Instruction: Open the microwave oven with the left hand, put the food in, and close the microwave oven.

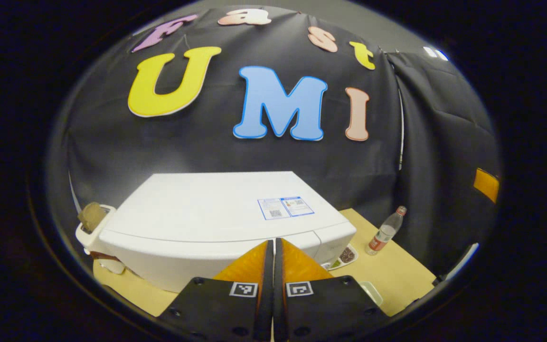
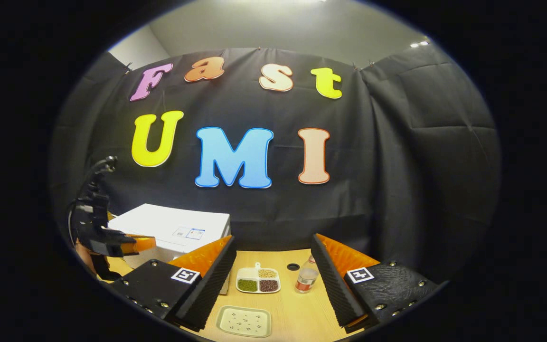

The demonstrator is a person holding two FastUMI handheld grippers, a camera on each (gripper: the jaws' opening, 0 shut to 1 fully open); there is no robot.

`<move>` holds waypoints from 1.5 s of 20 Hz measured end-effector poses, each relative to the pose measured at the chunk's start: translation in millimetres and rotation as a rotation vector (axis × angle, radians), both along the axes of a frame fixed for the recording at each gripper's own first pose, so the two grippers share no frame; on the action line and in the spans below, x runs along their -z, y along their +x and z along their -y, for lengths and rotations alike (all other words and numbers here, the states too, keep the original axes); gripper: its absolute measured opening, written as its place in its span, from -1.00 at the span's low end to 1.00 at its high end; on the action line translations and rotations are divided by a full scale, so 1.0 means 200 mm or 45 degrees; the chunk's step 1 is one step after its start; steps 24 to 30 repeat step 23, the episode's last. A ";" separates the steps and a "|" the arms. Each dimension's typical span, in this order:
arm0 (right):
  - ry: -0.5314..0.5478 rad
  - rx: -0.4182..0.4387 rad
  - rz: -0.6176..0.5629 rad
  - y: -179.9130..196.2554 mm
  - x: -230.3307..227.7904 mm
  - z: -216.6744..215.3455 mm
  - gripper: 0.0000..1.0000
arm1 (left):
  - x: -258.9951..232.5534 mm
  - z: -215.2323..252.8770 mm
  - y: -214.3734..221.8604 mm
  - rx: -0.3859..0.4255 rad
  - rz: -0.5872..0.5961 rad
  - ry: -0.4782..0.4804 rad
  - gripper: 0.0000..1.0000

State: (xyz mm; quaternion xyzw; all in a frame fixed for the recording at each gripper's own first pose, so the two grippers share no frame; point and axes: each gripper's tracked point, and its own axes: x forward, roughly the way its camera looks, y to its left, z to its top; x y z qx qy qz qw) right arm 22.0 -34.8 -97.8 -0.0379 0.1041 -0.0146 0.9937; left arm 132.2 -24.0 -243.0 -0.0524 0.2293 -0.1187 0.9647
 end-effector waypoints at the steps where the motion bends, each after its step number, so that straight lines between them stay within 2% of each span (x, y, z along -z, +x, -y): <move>1: 0.003 -0.017 0.017 0.01 -0.03 -0.03 0.94 | -0.12 -0.06 -0.03 -0.030 0.058 -0.002 -0.84; 2: 0.009 -0.036 0.030 0.03 -0.05 -0.07 0.93 | -0.24 -0.12 -0.05 -0.065 0.126 0.010 -0.89; 3: 0.017 -0.057 0.041 0.04 -0.09 -0.11 0.93 | -0.37 -0.19 -0.07 -0.107 0.202 0.028 -0.84; 5: 0.040 -0.101 0.062 0.06 -0.16 -0.20 0.93 | -0.65 -0.30 -0.15 -0.155 0.320 0.037 -0.36; 9: 0.046 -0.158 0.098 0.09 -0.32 -0.34 0.93 | -1.10 -0.50 -0.33 -0.257 0.502 0.086 0.87; 13: 0.122 -0.167 0.110 0.05 -0.44 -0.46 0.93 | -1.26 -0.61 -0.50 -0.279 0.523 0.105 0.90; 16: 0.103 -0.162 0.118 -0.01 -0.50 -0.52 0.93 | -1.30 -0.69 -0.58 -0.279 0.537 0.110 0.94; 20: 0.081 -0.133 0.106 -0.10 -0.53 -0.55 0.93 | -1.34 -0.75 -0.68 -0.260 0.546 0.056 0.91; 23: 0.069 -0.110 0.107 -0.17 -0.56 -0.57 0.93 | -1.36 -0.77 -0.72 -0.213 0.566 0.038 0.90; 30: 0.069 -0.110 0.107 -0.17 -0.56 -0.57 0.93 | -1.36 -0.77 -0.72 -0.213 0.566 0.038 0.90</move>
